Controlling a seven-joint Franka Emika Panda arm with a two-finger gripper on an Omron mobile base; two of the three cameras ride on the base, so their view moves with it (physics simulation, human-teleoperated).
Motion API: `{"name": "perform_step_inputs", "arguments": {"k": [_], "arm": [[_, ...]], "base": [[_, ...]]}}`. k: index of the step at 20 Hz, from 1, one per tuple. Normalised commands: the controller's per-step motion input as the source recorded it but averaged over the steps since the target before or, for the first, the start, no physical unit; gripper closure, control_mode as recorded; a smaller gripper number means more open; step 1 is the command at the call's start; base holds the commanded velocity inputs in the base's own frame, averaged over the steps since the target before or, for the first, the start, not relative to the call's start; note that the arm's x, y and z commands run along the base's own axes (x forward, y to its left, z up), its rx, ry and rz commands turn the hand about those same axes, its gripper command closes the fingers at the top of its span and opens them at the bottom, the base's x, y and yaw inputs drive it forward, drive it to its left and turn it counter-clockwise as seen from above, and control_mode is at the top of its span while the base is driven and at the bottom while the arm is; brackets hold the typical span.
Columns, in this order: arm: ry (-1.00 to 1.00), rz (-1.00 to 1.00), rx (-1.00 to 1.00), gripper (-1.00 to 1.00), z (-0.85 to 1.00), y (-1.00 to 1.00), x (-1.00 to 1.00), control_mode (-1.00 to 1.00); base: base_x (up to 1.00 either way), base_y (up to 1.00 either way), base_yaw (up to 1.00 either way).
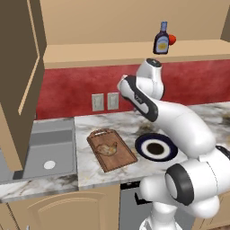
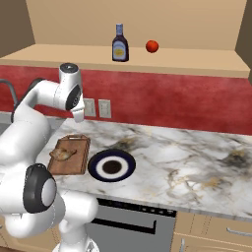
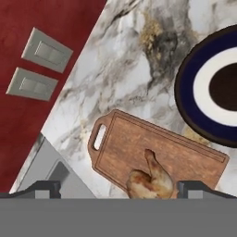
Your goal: Pick the chicken drumstick from the plate and place it on the cutting board. Then pick the condiment bottle from the cabinet and place it next to the cutting board.
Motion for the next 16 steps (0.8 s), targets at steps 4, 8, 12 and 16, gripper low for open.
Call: {"name": "perform_step_inputs", "arguments": {"k": [4, 8, 12, 16], "arm": [[-0.06, -0.02, 0.05, -1.00, 0.11, -0.04, -0.06, -1.00], [-0.09, -0.02, 0.04, -1.00, 0.10, -0.03, -0.10, -1.00], [-0.09, -0.02, 0.03, -1.00, 0.12, -0.04, -0.08, -1.00], [-0.07, -0.03, 0.04, -1.00, 0.16, -0.07, -0.09, -1.00]], "base": [[0.00, 0.00, 0.00], [0.00, 0.00, 0.00], [0.00, 0.00, 0.00], [0.00, 0.00, 0.00]]}}
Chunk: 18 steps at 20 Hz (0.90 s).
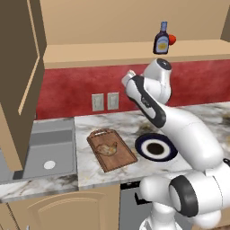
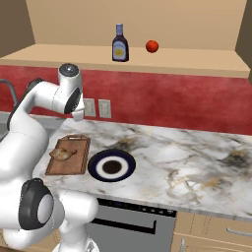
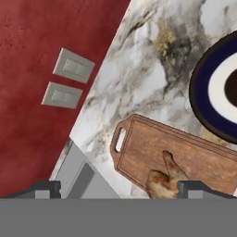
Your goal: Pick the chicken drumstick from the plate and place it on the cutting board. Then pick the condiment bottle from the cabinet and place it next to the cutting board.
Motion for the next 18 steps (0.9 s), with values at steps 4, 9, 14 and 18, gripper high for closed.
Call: {"name": "perform_step_inputs", "arguments": {"k": [4, 9, 14, 18], "arm": [[-0.06, -0.04, 0.05, -1.00, 0.16, -0.12, -0.09, -1.00], [-0.04, -0.08, 0.05, -1.00, 0.10, -0.17, -0.05, -1.00], [-0.02, -0.10, 0.06, -1.00, 0.08, -0.19, -0.09, -1.00], [-0.01, -0.10, 0.06, -1.00, 0.08, -0.17, -0.06, -1.00]], "base": [[0.00, 0.00, 0.00], [0.00, 0.00, 0.00], [0.00, 0.00, 0.00], [0.00, 0.00, 0.00]]}}
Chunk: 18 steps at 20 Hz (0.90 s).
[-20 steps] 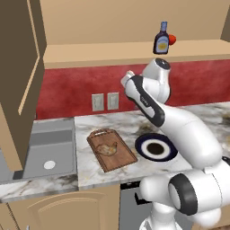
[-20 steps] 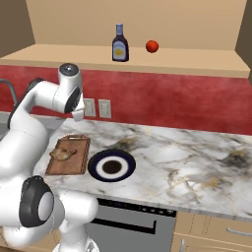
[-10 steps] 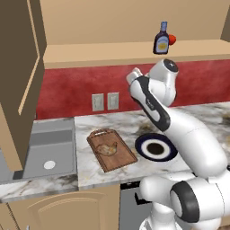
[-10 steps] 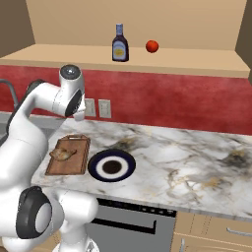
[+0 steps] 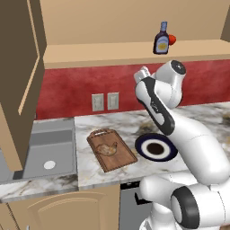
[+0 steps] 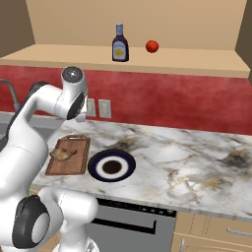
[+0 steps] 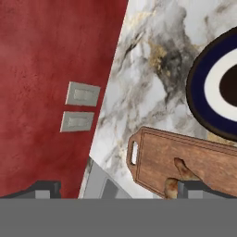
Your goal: Pick the chicken drumstick from the plate and place it on the cutting board. Then pick the condiment bottle from the cabinet and place it next to the cutting board.
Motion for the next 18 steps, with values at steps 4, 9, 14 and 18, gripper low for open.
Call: {"name": "perform_step_inputs", "arguments": {"k": [4, 9, 14, 18], "arm": [[0.00, -0.09, 0.09, -1.00, 0.10, -0.13, 0.00, -1.00], [0.00, -0.09, 0.09, -1.00, 0.09, -0.11, 0.00, -1.00], [0.00, -0.11, 0.10, -1.00, 0.07, -0.16, 0.00, -1.00], [0.00, -0.10, 0.11, -1.00, 0.08, -0.14, -0.01, -1.00]], "base": [[0.00, 0.00, 0.00], [0.00, 0.00, 0.00], [0.00, 0.00, 0.00], [0.00, 0.00, 0.00]]}}
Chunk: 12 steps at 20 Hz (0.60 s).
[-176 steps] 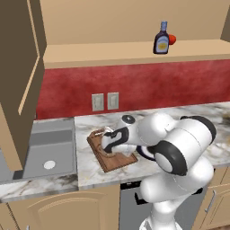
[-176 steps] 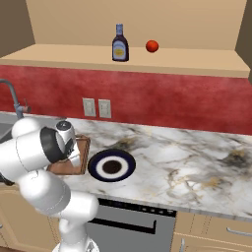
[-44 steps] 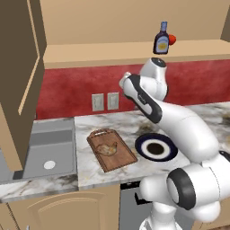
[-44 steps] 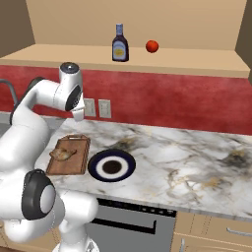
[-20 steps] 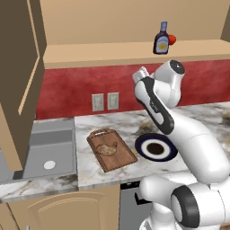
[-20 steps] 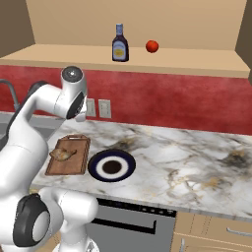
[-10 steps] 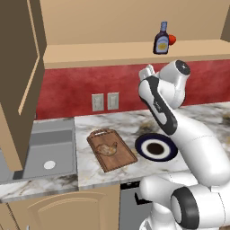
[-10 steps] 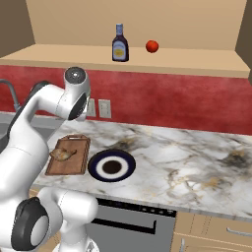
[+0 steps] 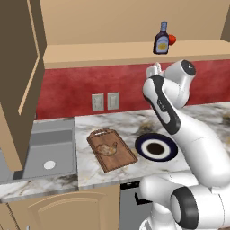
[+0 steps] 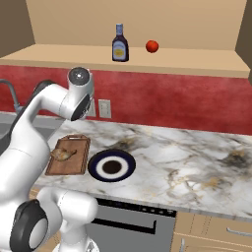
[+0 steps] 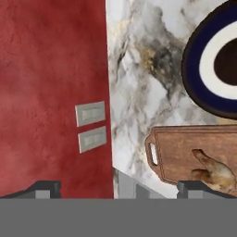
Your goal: Pick the chicken drumstick from the plate and place it on the cutting board. Then pick the condiment bottle from the cabinet and place it next to the cutting board.
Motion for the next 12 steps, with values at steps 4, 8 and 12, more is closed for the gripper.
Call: {"name": "perform_step_inputs", "arguments": {"k": [4, 8, 12], "arm": [[0.00, -0.10, 0.11, -1.00, 0.08, -0.14, -0.02, -1.00], [0.00, -0.10, 0.11, -1.00, 0.07, -0.16, 0.00, -1.00], [0.00, -0.11, 0.11, -1.00, 0.07, -0.17, 0.00, -1.00]], "base": [[0.00, 0.00, 0.00], [0.00, 0.00, 0.00], [0.00, 0.00, 0.00]]}}
